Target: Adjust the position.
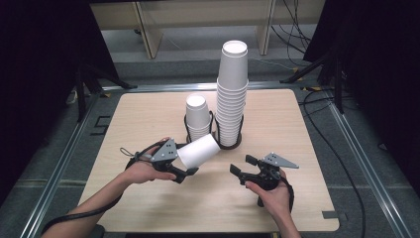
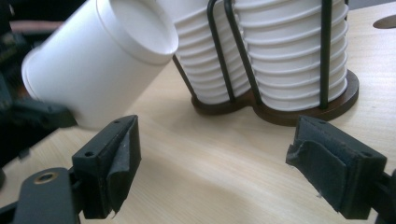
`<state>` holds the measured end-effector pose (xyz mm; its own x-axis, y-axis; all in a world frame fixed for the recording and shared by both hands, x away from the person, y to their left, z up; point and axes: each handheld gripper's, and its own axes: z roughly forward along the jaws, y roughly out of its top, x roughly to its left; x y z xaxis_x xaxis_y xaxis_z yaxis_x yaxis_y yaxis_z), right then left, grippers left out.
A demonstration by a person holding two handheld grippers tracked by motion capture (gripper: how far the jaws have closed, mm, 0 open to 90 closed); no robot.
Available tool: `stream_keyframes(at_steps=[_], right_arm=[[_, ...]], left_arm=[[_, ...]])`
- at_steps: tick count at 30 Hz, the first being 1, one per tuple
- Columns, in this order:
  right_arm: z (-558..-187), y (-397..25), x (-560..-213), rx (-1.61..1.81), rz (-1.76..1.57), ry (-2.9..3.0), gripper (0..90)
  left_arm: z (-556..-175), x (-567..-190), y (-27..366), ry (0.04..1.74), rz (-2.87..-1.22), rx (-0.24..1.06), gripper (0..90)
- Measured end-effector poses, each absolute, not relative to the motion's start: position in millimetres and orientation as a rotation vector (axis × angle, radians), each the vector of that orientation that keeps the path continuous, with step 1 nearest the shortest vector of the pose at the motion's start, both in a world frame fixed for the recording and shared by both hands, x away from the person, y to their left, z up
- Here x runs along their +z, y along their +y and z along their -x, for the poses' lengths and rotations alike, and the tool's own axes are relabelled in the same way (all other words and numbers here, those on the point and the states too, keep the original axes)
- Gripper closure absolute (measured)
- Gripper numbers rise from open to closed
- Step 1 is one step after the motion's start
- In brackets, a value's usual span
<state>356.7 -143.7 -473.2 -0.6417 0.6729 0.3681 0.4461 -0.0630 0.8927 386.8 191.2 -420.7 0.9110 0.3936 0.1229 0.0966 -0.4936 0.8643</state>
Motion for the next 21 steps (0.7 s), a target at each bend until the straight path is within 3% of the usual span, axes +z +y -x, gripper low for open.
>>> stream_keyframes(at_steps=[11, 21], right_arm=[[-357.1, -138.4, -468.9, 1.700, -1.100, 2.119, 19.5], [-359.8, -136.1, -466.9, 1.621, -0.996, 2.189, 20.7]], left_arm=[[-391.3, -413.3, 192.4, 0.273, -2.205, 0.293, 14.0], [-397.0, -409.2, 192.5, 0.217, -2.258, 0.294, 13.9]])
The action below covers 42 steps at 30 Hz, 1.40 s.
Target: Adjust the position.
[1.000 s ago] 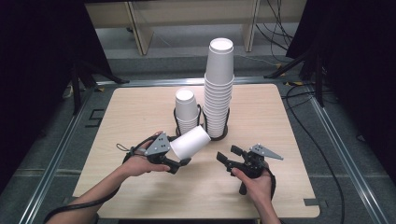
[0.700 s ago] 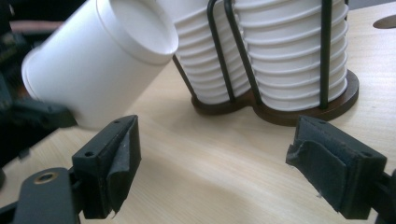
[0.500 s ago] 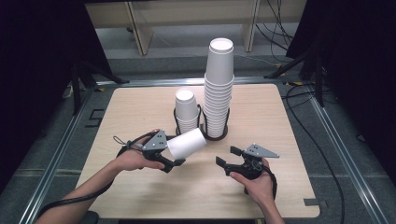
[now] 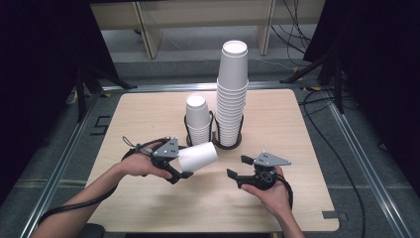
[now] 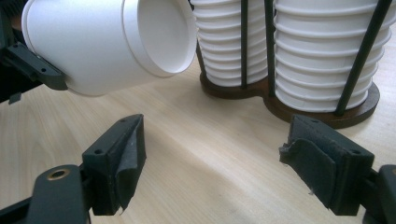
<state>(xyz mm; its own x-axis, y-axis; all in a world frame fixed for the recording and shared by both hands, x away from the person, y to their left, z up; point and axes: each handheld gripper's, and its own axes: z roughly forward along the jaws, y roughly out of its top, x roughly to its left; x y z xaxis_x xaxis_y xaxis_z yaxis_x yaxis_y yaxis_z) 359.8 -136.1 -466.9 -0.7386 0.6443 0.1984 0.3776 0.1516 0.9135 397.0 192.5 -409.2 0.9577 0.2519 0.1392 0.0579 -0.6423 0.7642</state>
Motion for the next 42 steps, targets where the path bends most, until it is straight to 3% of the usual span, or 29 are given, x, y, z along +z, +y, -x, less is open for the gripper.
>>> stream_keyframes(at_steps=[20, 42], right_arm=[[-362.3, -132.5, -464.2, 1.530, -0.773, 2.344, 21.7], [-363.2, -131.1, -463.0, 1.501, -0.715, 2.416, 21.7]], left_arm=[[-399.3, -400.1, 190.9, 0.074, -2.444, 0.171, 13.9], [-398.0, -398.4, 186.9, 0.020, -2.522, 0.120, 13.8]])
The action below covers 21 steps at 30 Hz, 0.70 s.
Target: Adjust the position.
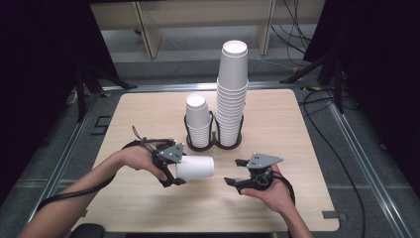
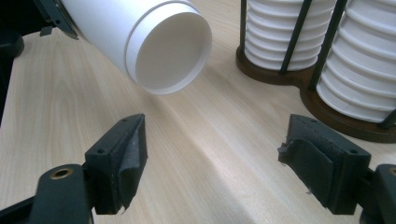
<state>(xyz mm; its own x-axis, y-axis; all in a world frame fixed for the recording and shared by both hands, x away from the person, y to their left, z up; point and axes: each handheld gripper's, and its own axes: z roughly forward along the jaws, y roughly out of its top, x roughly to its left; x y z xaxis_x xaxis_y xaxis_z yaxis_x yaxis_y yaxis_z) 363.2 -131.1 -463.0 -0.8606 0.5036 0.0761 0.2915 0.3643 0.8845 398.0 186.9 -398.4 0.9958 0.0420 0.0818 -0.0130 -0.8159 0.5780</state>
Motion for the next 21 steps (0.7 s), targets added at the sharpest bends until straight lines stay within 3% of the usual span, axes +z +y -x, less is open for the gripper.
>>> stream_keyframes(at_steps=[21], right_arm=[[-361.5, -128.6, -457.5, 1.491, -0.665, 2.448, 21.3]], left_arm=[[-396.4, -394.0, 179.8, -0.146, -2.679, 0.092, 13.8]])
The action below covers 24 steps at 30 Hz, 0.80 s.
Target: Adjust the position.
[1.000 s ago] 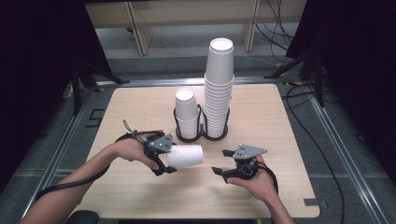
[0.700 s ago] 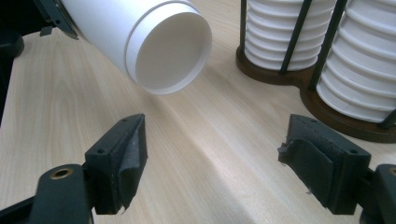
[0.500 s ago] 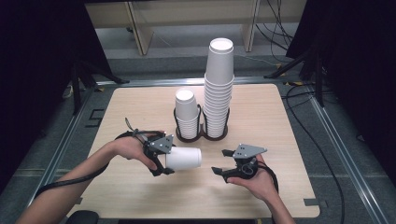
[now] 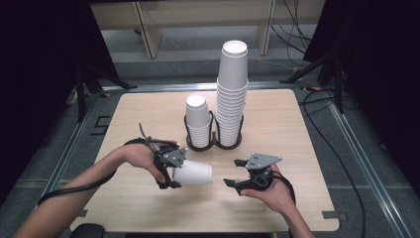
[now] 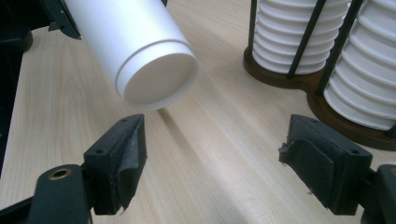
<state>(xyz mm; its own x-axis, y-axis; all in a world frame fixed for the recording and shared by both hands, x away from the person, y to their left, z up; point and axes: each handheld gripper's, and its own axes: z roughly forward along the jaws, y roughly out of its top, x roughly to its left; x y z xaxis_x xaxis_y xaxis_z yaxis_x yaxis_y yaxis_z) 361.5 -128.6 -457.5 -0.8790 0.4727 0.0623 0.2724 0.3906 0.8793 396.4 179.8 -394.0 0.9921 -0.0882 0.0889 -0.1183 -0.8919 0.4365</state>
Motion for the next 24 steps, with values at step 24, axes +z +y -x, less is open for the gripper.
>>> stream_keyframes(at_steps=[24], right_arm=[[-357.0, -119.8, -449.5, 1.488, -0.623, 2.470, 20.7]], left_arm=[[-395.9, -389.9, 169.0, -0.184, -2.794, 0.076, 13.8]])
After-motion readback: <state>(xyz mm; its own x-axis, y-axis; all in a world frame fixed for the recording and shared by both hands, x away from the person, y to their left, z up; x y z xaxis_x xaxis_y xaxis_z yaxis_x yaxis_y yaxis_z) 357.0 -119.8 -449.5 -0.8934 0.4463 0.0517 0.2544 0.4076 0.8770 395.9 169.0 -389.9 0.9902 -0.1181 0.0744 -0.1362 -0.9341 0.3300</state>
